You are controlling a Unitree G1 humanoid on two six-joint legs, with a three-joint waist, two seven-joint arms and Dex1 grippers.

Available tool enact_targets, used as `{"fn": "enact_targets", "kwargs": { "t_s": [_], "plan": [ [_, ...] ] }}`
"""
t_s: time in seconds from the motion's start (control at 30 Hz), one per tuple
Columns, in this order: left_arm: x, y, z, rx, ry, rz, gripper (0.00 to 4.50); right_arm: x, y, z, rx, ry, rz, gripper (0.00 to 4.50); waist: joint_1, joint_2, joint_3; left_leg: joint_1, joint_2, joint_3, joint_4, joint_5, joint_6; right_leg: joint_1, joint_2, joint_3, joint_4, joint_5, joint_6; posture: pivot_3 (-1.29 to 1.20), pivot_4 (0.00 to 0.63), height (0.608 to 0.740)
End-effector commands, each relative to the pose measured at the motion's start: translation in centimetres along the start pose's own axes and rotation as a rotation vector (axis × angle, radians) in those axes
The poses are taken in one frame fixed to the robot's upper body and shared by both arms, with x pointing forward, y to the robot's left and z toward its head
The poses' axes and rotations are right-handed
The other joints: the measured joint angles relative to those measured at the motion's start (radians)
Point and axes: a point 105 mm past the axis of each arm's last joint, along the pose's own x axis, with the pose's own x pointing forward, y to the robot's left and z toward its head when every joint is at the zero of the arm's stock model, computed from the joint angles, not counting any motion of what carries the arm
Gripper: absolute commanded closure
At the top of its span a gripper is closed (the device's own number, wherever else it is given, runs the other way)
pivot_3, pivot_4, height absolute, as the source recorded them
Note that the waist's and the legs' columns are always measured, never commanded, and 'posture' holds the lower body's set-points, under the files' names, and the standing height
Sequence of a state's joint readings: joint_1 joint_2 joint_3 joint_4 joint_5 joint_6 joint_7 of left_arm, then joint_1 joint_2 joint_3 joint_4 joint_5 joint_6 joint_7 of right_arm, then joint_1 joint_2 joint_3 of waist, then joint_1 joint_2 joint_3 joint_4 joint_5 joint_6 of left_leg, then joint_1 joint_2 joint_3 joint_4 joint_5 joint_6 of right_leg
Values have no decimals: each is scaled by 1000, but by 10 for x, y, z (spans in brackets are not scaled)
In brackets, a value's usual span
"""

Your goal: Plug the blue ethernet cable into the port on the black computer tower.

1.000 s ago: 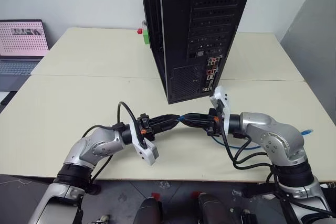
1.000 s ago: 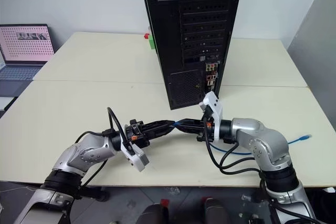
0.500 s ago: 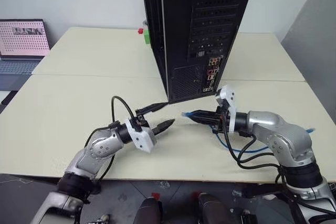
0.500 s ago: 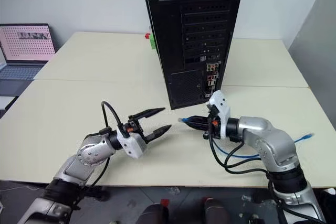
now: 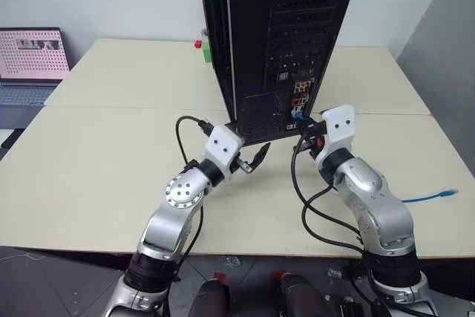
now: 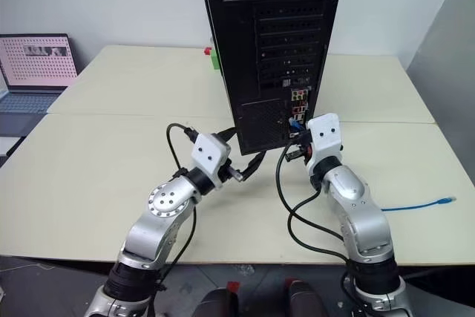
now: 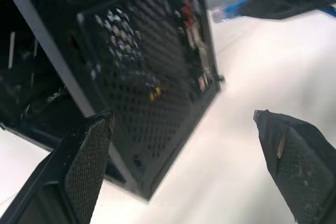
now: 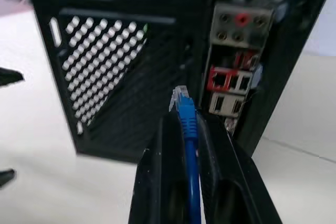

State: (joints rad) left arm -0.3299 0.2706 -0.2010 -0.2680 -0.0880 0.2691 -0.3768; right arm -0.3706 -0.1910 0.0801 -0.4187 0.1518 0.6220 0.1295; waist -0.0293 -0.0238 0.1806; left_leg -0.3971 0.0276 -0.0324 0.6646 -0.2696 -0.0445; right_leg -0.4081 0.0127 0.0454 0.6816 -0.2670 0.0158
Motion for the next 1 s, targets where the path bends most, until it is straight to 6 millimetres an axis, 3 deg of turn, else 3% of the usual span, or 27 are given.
{"fn": "enact_targets", "kwargs": {
  "t_s": [0.03,0.23,1.0],
  "plan": [
    [13,-2,18,45,-40,45,42,6,-8,16,-13,-74,-100,4481,-1,0,0,0,0,0,0,0,0,0,0,0,0,0,0,0,150,740],
    [23,-12,17,-13,-26,42,42,15,-7,17,-3,-87,-149,4481,0,0,0,0,0,0,0,0,0,0,0,1,0,0,0,0,150,740],
    [25,-10,16,-35,-10,45,42,33,-9,11,45,-69,-138,4481,-1,0,0,0,0,1,0,0,0,0,0,1,0,0,0,0,150,740]
  ]
}}
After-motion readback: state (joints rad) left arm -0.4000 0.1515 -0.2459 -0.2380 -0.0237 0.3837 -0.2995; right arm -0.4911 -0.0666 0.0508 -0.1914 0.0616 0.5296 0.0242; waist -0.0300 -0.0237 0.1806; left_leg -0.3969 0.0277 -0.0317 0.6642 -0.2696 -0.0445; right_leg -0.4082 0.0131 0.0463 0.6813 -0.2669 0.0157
